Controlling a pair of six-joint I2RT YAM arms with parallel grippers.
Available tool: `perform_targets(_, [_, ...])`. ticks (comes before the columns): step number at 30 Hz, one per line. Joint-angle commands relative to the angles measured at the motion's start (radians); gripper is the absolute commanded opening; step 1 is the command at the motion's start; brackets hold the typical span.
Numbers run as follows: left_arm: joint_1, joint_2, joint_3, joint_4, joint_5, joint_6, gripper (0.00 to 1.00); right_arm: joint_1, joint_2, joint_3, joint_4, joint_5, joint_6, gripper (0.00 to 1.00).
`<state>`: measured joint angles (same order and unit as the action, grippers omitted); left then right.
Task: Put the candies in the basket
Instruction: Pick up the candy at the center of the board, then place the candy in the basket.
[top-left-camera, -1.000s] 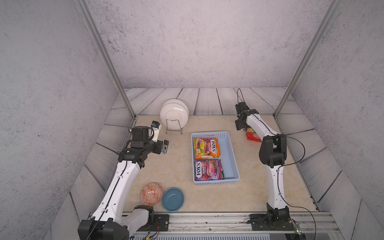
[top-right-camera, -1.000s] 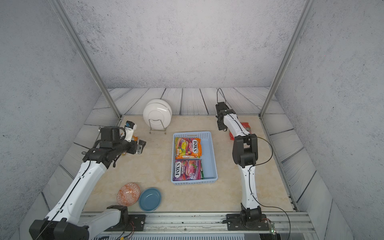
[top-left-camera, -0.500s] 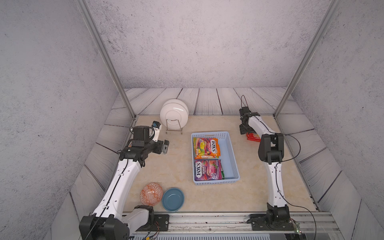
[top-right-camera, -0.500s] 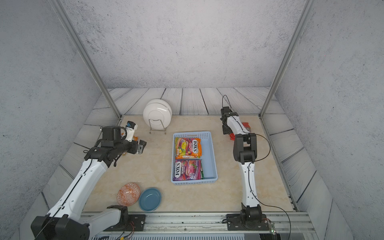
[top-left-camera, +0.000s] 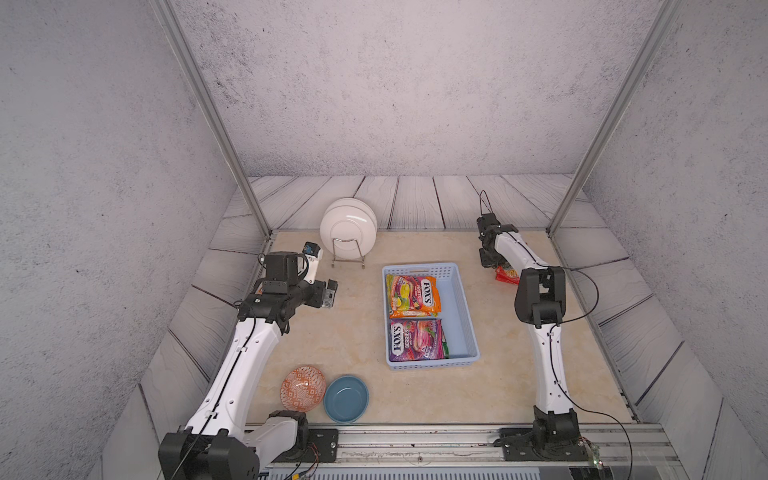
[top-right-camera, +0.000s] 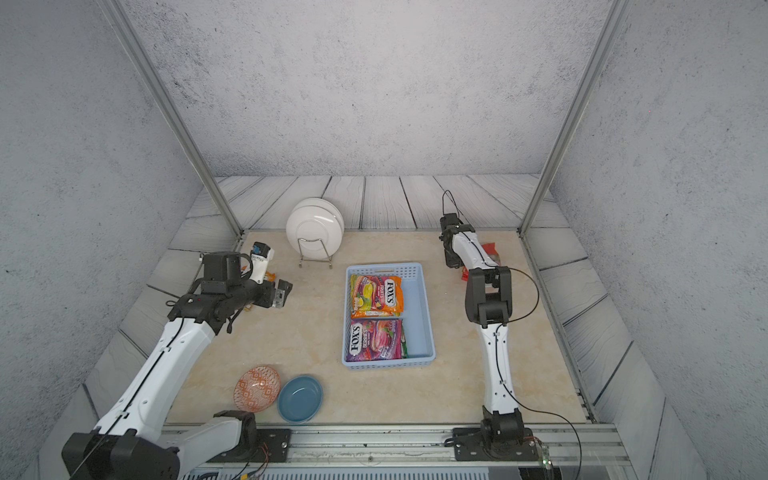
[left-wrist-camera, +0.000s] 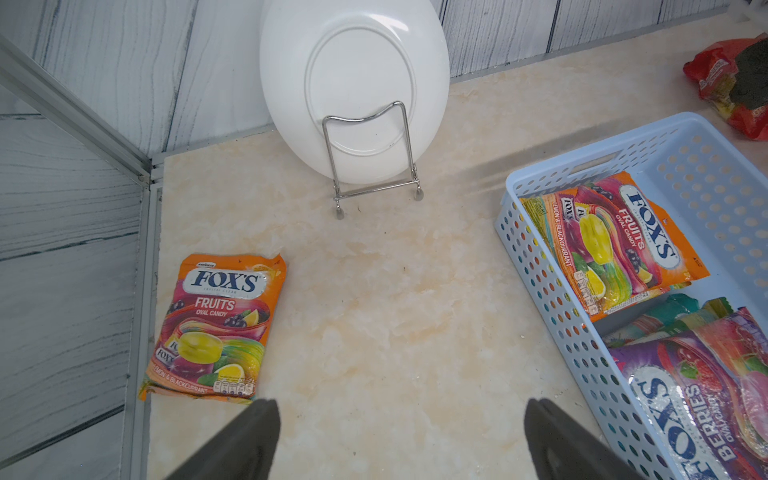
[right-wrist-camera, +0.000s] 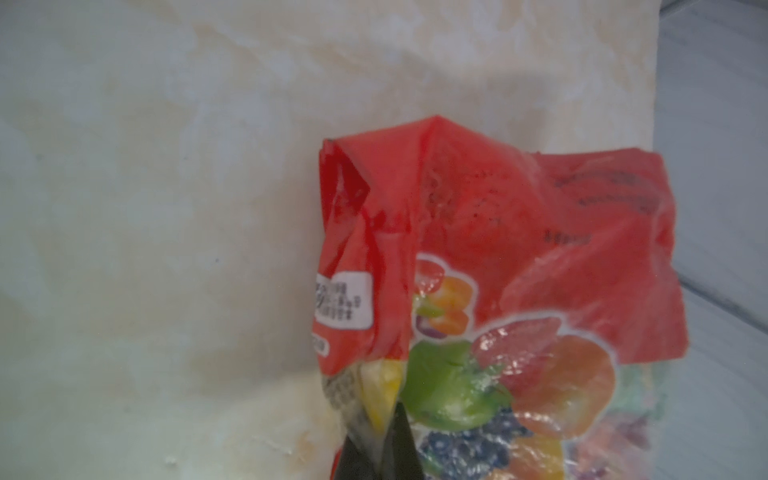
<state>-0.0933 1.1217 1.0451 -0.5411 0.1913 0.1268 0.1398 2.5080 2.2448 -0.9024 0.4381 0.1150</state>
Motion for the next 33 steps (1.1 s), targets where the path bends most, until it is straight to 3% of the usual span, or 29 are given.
perform_targets(1, [0.008, -0.024, 0.022, -0.009, 0.002, -0.002, 0.98, -0.001, -0.079, -0.06, -0.012, -0.069, -0.034, 0.0])
perform_targets(6, [0.007, -0.046, 0.009, -0.002, 0.005, 0.003, 0.98, 0.004, -0.166, -0.097, -0.004, -0.105, -0.074, 0.0])
perform_targets(12, [-0.003, -0.061, 0.006, 0.001, 0.017, 0.0, 0.98, 0.025, -0.347, -0.258, 0.105, -0.195, -0.182, 0.0])
perform_targets(22, [-0.01, -0.069, 0.019, -0.013, 0.004, -0.003, 0.98, 0.129, -0.588, -0.388, 0.187, -0.27, -0.417, 0.0])
perform_targets(25, [-0.013, -0.08, 0.002, 0.001, 0.019, 0.0, 0.98, 0.153, -0.671, -0.455, 0.265, -0.347, -0.483, 0.0])
perform_targets(33, [-0.014, -0.082, -0.001, 0.003, 0.023, -0.001, 0.98, 0.267, -0.842, -0.599, 0.43, -0.376, -0.697, 0.0])
